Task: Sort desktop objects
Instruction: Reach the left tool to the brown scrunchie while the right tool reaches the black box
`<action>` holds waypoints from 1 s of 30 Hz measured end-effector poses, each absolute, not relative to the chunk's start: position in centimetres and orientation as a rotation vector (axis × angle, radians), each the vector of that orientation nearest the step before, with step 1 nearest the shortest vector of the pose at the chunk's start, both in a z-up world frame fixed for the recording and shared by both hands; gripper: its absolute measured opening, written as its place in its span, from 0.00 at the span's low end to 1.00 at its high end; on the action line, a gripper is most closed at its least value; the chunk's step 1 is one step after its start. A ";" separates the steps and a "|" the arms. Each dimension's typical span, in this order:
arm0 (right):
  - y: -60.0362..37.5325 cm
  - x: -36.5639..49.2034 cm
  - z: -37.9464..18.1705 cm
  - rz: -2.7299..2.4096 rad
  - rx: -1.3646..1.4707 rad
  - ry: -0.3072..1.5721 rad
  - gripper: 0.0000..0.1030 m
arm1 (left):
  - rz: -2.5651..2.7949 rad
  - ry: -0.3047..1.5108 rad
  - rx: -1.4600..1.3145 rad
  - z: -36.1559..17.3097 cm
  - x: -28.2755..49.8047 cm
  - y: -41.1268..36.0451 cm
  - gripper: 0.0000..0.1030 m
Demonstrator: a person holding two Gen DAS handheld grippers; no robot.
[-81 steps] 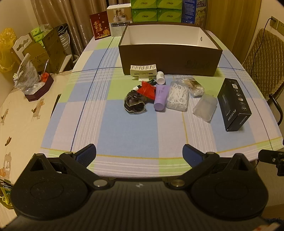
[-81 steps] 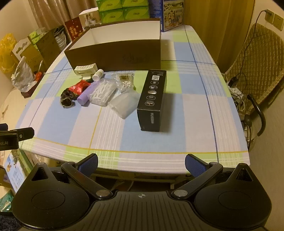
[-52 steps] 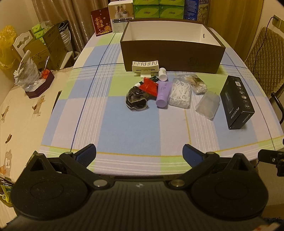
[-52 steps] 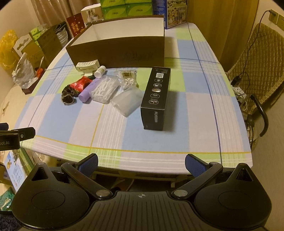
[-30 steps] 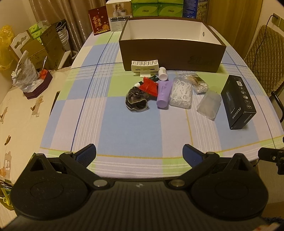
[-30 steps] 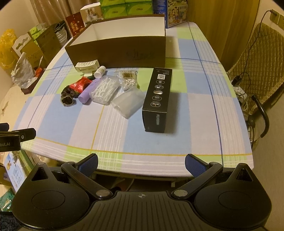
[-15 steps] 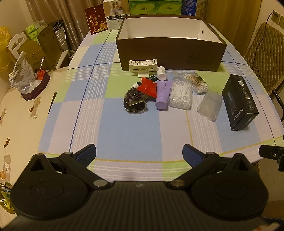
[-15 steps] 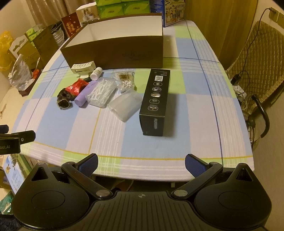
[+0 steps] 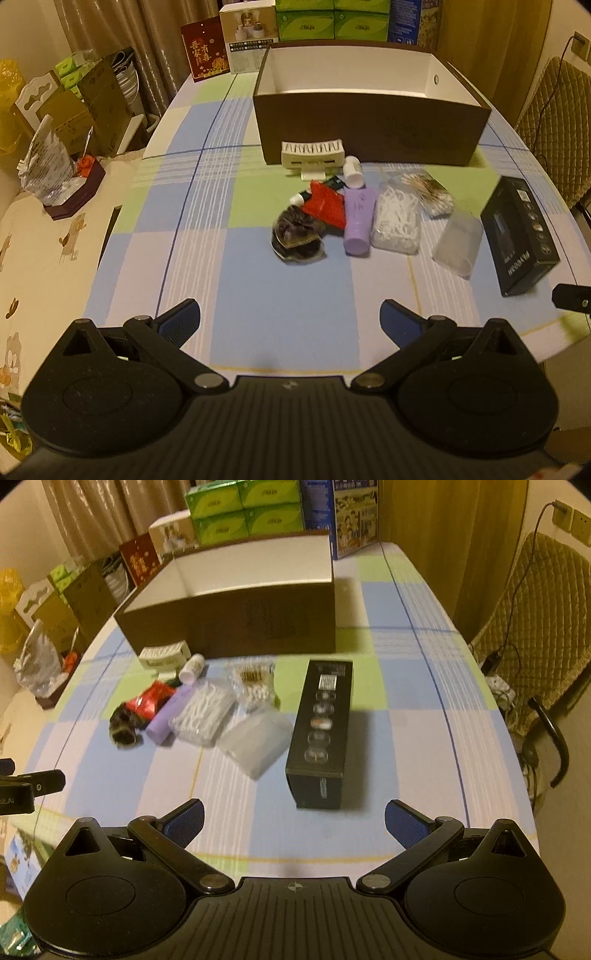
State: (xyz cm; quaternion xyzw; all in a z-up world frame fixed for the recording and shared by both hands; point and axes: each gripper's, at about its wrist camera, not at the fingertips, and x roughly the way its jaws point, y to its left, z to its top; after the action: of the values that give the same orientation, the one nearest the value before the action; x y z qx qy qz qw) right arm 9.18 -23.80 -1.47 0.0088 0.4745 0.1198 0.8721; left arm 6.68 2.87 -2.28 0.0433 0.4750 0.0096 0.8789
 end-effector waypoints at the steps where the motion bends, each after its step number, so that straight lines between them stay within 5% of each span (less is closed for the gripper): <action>1: -23.8 9.6 -1.6 0.242 0.021 0.982 0.98 | 0.015 0.987 0.090 -2.4 7.0 3.1 0.99; 30: -22.7 16.6 -5.2 0.165 0.028 1.011 0.80 | -0.148 1.000 0.159 -7.2 16.8 5.9 0.94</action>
State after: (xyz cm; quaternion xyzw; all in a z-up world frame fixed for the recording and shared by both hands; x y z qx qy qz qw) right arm 16.59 -22.71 -5.24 0.0134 0.4836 0.0791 0.8716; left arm 16.84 5.88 -7.21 0.0759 0.4786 -0.0707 0.8719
